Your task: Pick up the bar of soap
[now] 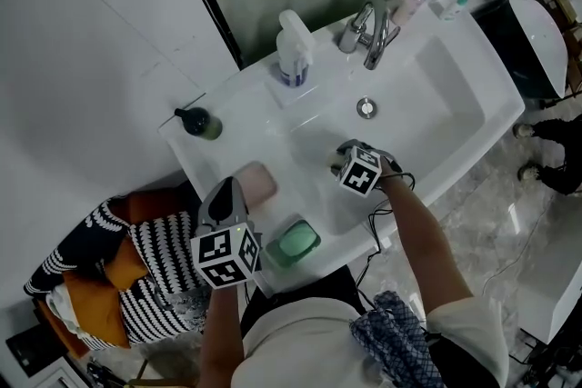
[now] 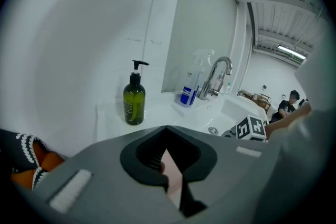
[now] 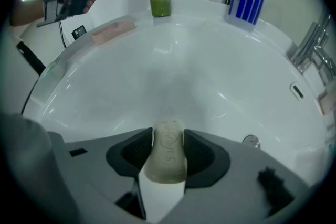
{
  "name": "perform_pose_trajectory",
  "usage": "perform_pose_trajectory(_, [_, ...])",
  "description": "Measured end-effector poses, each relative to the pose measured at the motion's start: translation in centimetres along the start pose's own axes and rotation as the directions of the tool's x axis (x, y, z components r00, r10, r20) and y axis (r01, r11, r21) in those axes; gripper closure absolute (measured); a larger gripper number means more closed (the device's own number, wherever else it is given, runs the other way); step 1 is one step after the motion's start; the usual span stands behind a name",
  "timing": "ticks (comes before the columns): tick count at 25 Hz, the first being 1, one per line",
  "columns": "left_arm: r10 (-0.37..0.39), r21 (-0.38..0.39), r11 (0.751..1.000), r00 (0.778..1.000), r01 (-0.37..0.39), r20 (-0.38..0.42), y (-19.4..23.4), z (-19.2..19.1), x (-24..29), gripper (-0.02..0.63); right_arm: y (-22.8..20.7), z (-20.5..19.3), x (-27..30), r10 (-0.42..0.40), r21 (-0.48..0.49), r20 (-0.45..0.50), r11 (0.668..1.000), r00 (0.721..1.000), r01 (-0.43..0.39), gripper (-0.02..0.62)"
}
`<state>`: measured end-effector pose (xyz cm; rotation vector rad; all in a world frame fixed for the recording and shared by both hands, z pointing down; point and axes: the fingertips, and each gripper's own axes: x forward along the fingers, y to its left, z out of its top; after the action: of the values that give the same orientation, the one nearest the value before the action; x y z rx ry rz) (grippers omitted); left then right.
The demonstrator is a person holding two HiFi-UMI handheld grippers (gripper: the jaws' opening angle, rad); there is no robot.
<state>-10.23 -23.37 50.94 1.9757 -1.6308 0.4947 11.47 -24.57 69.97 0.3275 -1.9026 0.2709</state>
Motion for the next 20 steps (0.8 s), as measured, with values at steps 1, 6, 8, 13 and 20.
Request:
perform_pose_trajectory(1, [0.003,0.002,1.000,1.000,-0.003,-0.002,0.0,0.0,0.1,0.597,0.0,-0.1,0.0,0.003,0.001,-0.004,1.000,1.000,-0.003,0.393])
perform_pose_trajectory(6, [0.014,0.007,1.000,1.000,-0.014,0.000,0.2,0.3,0.2,0.597,-0.1,-0.6,0.7,0.018,0.022,-0.008,1.000,1.000,-0.018,0.393])
perform_pose_trajectory(8, [0.015,0.008,1.000,1.000,-0.015,-0.001,0.1,0.3,0.2,0.597,-0.1,-0.9,0.9,0.021,0.035,0.000,0.999,1.000,-0.021,0.394])
perform_pose_trajectory(13, [0.017,0.008,1.000,1.000,-0.017,-0.002,0.0,0.2,0.3,0.597,-0.2,-1.2,1.0,0.018,0.027,-0.012,0.999,1.000,-0.018,0.399])
perform_pose_trajectory(20, [0.017,0.010,1.000,1.000,-0.017,-0.008,0.2,0.0,0.5,0.597,-0.3,-1.8,1.2,0.024,0.036,-0.023,0.999,0.999,-0.023,0.405])
